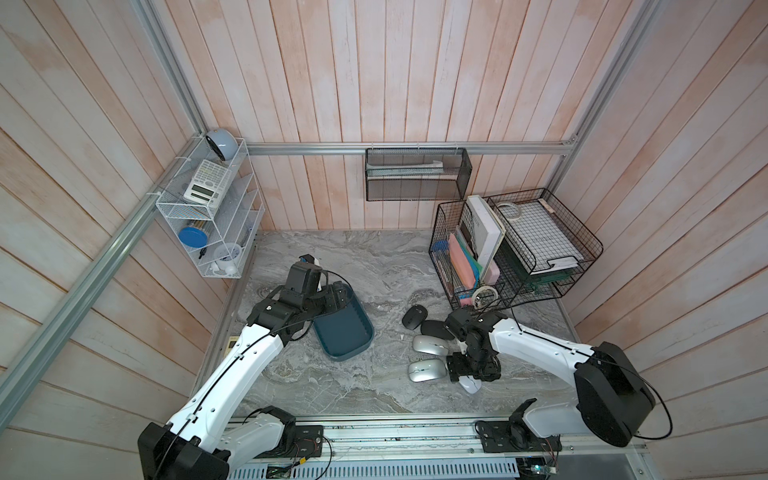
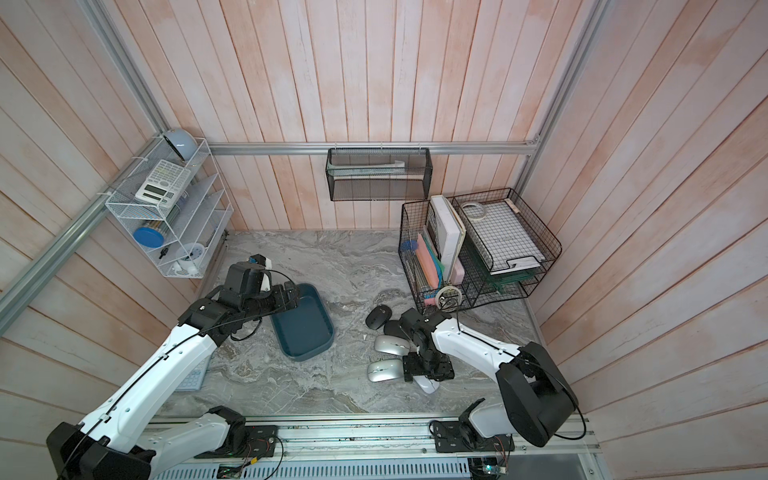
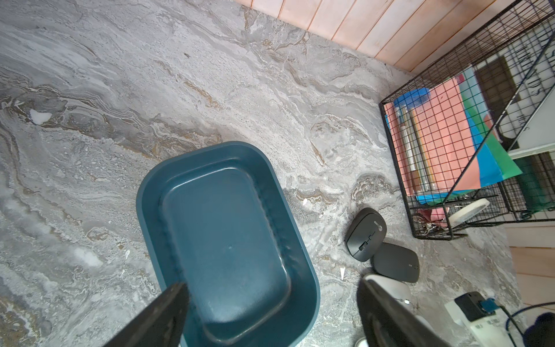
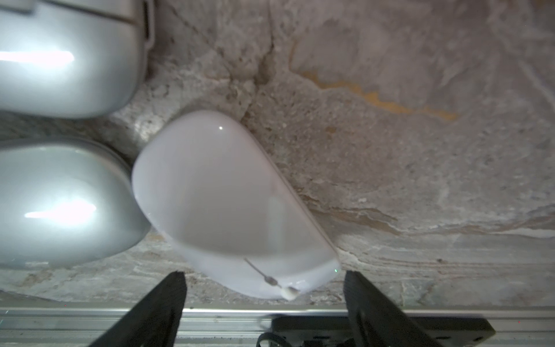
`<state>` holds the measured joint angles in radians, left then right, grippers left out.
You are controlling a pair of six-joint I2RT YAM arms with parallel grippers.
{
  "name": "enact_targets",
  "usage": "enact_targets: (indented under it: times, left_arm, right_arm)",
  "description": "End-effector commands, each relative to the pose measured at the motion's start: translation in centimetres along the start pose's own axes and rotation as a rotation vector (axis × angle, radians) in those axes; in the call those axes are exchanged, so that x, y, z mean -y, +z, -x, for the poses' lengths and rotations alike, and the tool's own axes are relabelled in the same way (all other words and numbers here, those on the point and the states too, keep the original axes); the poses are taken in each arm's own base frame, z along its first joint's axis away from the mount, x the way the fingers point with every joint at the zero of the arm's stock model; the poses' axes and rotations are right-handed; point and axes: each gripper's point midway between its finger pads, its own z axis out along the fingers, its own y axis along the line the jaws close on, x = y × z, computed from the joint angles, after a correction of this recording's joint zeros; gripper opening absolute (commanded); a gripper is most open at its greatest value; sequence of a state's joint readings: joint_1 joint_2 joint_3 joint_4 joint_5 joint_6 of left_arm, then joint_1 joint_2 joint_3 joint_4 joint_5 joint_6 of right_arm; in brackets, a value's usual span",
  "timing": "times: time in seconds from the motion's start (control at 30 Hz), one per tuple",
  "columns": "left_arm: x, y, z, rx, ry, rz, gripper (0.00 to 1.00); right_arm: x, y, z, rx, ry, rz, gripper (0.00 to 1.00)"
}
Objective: Put the mouse in the storage box
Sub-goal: Pick up the mouse from the center of the board.
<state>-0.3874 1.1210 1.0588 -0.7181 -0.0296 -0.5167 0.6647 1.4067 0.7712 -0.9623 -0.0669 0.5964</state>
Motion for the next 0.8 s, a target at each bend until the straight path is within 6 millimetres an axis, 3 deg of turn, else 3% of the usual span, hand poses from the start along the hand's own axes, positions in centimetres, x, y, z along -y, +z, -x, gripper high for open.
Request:
enact_targets:
  times: [0.0,0.27,0.57,0.77]
  left_arm:
    - [0.1,0.3,-0.2,-0.003,-0.003,-0.010,0.94]
    - [0.1,0.5,-0.3,-0.008,0.000,-0.007,0.94]
    - [-0.1,0.6,-0.3,-0.009,0.001,0.003,0.94]
    - [-0.2,0.8,-0.3,-0.012,0.001,0.008,0.94]
  right_arm:
    - [-0.2,0.6,1.0,0.036,0.017,-0.024,0.89]
    - [0.0,2.5,2.0,0.041,-0.021,-0.071,0.91]
    - [-0.5,2.1,2.4,0.080,-0.050,-0.059,0.90]
    - [0.0,2.2,3.3,0.149,-0.025,-0.066,0.76]
